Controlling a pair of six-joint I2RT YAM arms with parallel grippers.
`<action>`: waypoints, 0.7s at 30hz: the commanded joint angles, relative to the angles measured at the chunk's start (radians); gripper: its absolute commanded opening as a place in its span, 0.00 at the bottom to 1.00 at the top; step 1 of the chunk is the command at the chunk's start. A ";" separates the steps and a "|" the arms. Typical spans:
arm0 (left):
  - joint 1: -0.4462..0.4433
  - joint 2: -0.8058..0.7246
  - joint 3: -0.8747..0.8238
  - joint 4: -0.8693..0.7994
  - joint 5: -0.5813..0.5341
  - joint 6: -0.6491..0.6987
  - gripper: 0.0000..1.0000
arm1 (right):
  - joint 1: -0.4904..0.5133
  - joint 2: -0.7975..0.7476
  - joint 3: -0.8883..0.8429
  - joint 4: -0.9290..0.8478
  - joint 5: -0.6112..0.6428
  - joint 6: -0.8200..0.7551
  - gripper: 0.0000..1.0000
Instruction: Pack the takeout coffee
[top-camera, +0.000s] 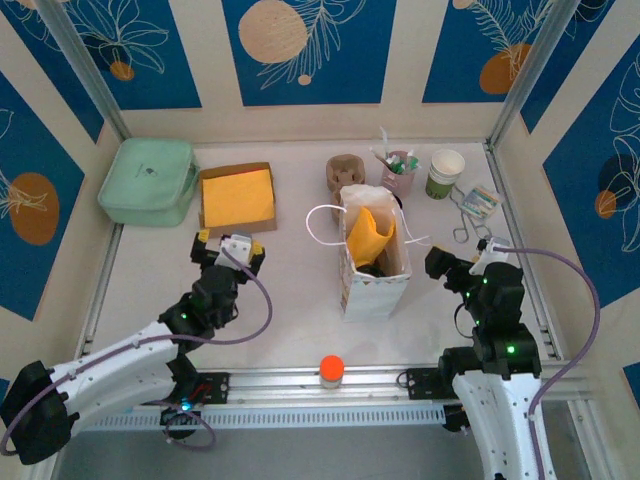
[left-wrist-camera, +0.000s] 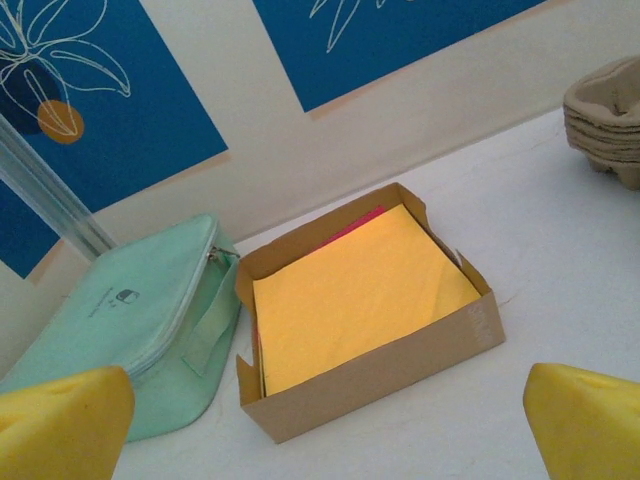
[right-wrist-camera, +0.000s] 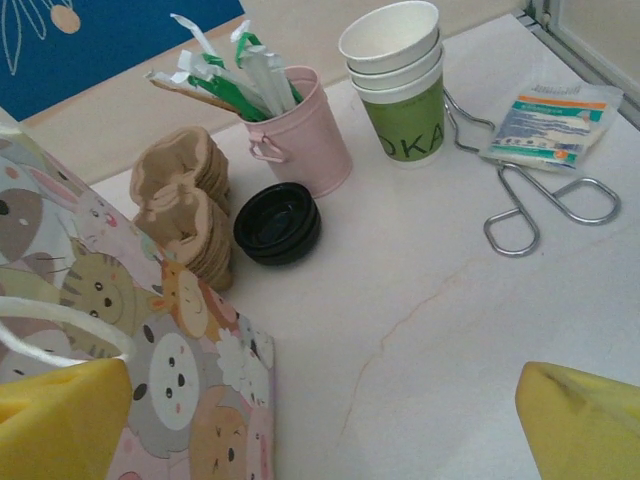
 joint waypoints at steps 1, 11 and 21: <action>-0.006 -0.013 -0.022 0.034 -0.044 0.004 1.00 | 0.007 -0.006 -0.021 0.019 0.034 -0.009 0.99; -0.006 -0.019 -0.056 0.043 -0.079 0.021 1.00 | 0.019 -0.006 -0.064 0.034 0.090 0.017 0.99; 0.003 -0.002 -0.085 0.053 -0.099 0.025 1.00 | 0.061 -0.004 -0.102 0.043 0.183 0.032 0.99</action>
